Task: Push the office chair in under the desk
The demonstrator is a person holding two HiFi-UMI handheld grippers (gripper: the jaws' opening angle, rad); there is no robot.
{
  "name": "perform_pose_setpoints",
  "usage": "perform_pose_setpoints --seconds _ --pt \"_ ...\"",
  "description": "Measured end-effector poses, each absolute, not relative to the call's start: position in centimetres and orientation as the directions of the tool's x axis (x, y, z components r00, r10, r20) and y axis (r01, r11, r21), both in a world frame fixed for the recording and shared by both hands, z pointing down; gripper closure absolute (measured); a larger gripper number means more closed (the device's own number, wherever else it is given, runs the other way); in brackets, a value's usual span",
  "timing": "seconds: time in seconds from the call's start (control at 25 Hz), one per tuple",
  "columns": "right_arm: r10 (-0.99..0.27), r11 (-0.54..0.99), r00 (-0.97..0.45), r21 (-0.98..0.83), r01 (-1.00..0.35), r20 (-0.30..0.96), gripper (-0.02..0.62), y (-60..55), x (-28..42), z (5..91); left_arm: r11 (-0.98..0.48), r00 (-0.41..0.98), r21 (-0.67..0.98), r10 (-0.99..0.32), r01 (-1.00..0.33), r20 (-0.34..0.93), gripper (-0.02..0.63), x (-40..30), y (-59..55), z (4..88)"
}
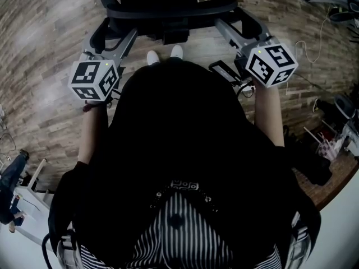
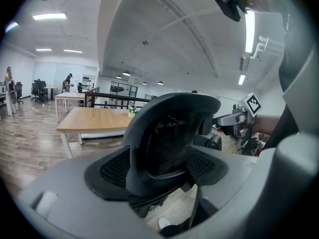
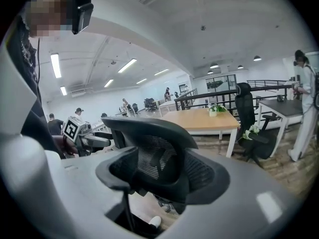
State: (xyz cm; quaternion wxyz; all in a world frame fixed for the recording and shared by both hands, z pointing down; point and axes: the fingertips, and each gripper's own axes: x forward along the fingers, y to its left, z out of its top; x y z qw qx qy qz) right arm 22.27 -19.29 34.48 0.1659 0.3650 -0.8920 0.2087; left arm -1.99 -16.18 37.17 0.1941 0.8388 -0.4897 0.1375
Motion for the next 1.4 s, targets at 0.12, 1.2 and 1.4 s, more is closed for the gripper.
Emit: perform_pose_setpoints --seconds 0.12,1.2,1.4 --pt "-0.571 0.655 -0.669 -0.228 -0.721 0.476 0.310 -19.5 21.9 35.2 -0.436 0.476 0.195 -0.768 -0.879 0.428 0.245 -2.4 -16.4 37.8" --pt "-0.594 0.609 -0.580 -0.159 -0.777 0.558 0.282 -23.9 23.5 40.0 -0.373 0.408 0.170 -0.786 -0.912 0.465 0.200 -3.5 -22.1 39.8" --pt "-0.630 0.598 -0.546 -0.104 -0.794 0.552 0.301 -26.5 22.7 39.7 -0.395 0.419 0.156 -0.773 -0.905 0.476 0.270 -2.6 -22.6 40.2"
